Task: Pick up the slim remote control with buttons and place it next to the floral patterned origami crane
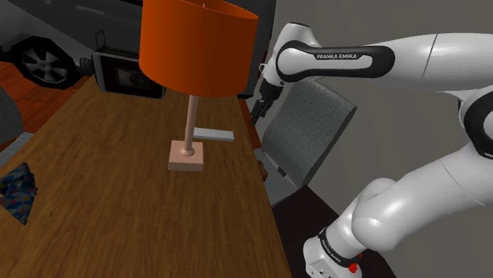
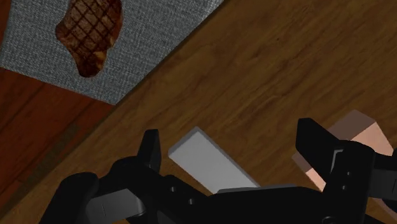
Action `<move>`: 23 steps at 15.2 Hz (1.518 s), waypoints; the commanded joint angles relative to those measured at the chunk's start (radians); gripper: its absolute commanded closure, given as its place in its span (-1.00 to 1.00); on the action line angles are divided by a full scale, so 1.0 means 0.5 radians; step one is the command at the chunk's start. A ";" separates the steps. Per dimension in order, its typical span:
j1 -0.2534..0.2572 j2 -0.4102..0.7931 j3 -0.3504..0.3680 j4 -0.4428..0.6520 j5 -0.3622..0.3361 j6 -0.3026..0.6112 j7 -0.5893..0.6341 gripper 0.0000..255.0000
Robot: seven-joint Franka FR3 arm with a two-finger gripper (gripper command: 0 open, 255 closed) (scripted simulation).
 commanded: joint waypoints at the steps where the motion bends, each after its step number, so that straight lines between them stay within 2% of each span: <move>1: 0.026 0.157 0.005 0.093 -0.010 0.060 -0.104 -1.00; 14: 0.167 1.089 0.135 0.754 -0.146 0.309 -0.610 -1.00; 23: 0.172 1.218 0.137 0.707 -0.158 0.485 -0.620 -1.00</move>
